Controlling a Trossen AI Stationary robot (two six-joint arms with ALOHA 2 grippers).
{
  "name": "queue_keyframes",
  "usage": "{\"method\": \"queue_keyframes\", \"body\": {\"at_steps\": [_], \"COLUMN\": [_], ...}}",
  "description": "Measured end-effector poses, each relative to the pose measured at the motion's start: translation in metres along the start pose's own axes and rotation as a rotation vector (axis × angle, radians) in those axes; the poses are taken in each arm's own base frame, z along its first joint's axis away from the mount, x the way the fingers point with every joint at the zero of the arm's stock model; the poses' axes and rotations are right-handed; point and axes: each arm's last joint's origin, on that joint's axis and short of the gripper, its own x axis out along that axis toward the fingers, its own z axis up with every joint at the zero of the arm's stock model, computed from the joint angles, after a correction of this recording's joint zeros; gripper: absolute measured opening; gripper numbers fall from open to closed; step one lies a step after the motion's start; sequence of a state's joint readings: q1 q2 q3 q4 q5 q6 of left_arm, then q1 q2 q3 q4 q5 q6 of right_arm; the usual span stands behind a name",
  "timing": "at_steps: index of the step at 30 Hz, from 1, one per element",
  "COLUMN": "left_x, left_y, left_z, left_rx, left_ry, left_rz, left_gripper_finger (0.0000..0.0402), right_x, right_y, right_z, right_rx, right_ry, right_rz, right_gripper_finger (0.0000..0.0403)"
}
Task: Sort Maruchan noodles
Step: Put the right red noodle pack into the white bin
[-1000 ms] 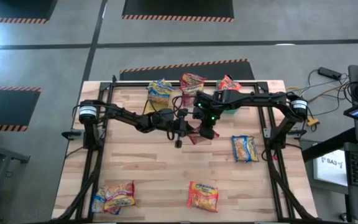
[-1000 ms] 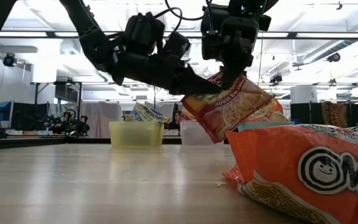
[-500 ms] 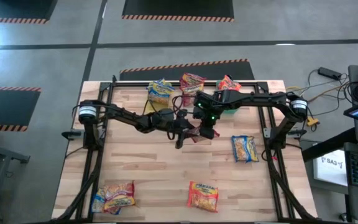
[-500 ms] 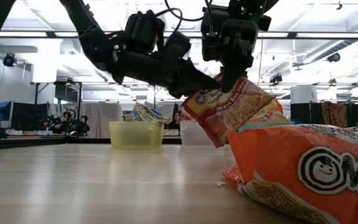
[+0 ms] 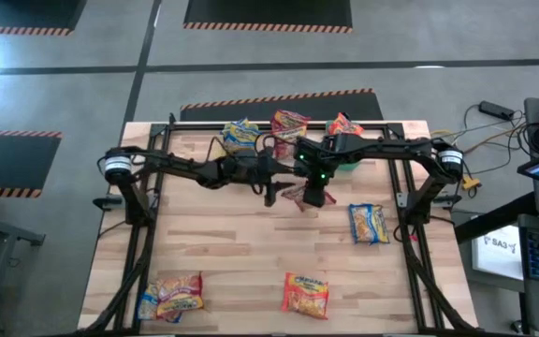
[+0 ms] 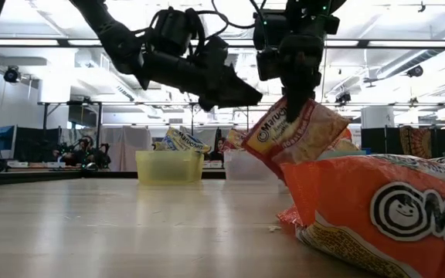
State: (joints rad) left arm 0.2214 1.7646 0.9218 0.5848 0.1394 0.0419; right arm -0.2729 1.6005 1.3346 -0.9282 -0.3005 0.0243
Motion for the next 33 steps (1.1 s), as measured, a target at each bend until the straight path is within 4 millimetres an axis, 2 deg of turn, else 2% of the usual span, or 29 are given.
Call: {"method": "queue_keyframes", "body": {"at_steps": [9, 15, 19, 27, 33], "left_x": [-0.008, -0.016, -0.029, -0.057, -0.069], "left_y": [0.001, 0.000, -0.001, -0.005, -0.007], "left_z": [0.004, -0.011, -0.021, -0.041, -0.053], "left_rx": [-0.013, -0.051, -0.080, -0.145, -0.188], "left_ry": [-0.005, -0.001, -0.069, -0.165, -0.205], "left_rz": [0.054, 0.056, 0.079, 0.130, 0.124], "left_gripper_finger": [0.0173, 0.0173, 0.0173, 0.0173, 0.0173], "right_x": [-0.028, -0.061, -0.072, -0.071, -0.047], "right_y": [-0.022, -0.038, -0.054, -0.089, -0.114], "right_z": [0.011, 0.026, 0.033, 0.045, 0.052], "right_rx": [0.010, -0.031, -0.045, -0.028, -0.005], "right_ry": [-0.095, -0.213, -0.306, -0.439, -0.413], "right_rz": [-0.044, -0.099, -0.199, -0.257, -0.266], "right_gripper_finger": [0.0008, 0.0008, 0.0008, 0.0008, 0.0008]}}
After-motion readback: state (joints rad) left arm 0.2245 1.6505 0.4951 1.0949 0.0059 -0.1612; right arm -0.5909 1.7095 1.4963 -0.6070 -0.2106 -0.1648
